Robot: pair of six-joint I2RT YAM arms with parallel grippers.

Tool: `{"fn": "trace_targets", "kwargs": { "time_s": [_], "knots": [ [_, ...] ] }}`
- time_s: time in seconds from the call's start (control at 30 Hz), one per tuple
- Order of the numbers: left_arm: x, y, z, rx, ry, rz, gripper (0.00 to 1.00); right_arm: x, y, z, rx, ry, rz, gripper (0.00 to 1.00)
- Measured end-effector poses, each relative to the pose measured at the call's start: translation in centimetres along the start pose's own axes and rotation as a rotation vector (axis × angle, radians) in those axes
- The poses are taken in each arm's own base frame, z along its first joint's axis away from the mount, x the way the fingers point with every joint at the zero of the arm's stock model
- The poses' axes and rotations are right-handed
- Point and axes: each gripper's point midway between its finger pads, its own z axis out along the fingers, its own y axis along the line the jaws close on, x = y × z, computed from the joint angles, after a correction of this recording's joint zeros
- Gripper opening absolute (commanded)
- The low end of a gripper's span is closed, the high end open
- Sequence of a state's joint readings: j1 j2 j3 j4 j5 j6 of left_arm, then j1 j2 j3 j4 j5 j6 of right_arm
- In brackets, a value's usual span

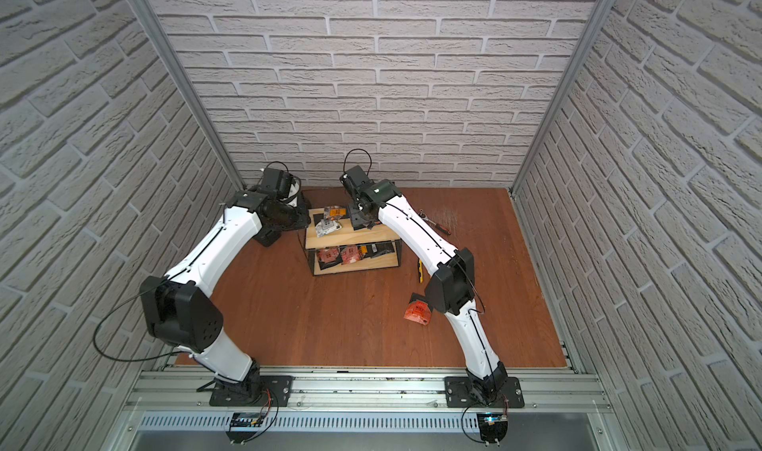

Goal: Remove the tea bags from the shelf
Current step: Pick up the tea bag from the shelf.

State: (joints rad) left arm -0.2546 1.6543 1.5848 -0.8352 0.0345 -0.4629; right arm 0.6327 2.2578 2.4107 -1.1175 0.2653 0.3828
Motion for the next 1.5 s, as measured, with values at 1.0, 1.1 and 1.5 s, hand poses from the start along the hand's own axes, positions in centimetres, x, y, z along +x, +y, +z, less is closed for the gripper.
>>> {"fn": "trace_targets", "kwargs": {
  "time_s": [1.0, 1.1, 1.5],
  "knots": [
    [0.0, 0.0, 0.0, 0.000, 0.002, 0.015, 0.35, 1.3, 0.9, 1.0, -0.047, 0.033, 0.046, 0.02],
    [0.0, 0.0, 0.0, 0.000, 0.002, 0.015, 0.35, 1.3, 1.0, 0.9, -0.055, 0.035, 0.051, 0.04],
    [0.0, 0.0, 0.0, 0.000, 0.002, 0.015, 0.35, 0.3, 0.4, -2.1, -0.048, -0.007, 0.028, 0.44]
  ]
}}
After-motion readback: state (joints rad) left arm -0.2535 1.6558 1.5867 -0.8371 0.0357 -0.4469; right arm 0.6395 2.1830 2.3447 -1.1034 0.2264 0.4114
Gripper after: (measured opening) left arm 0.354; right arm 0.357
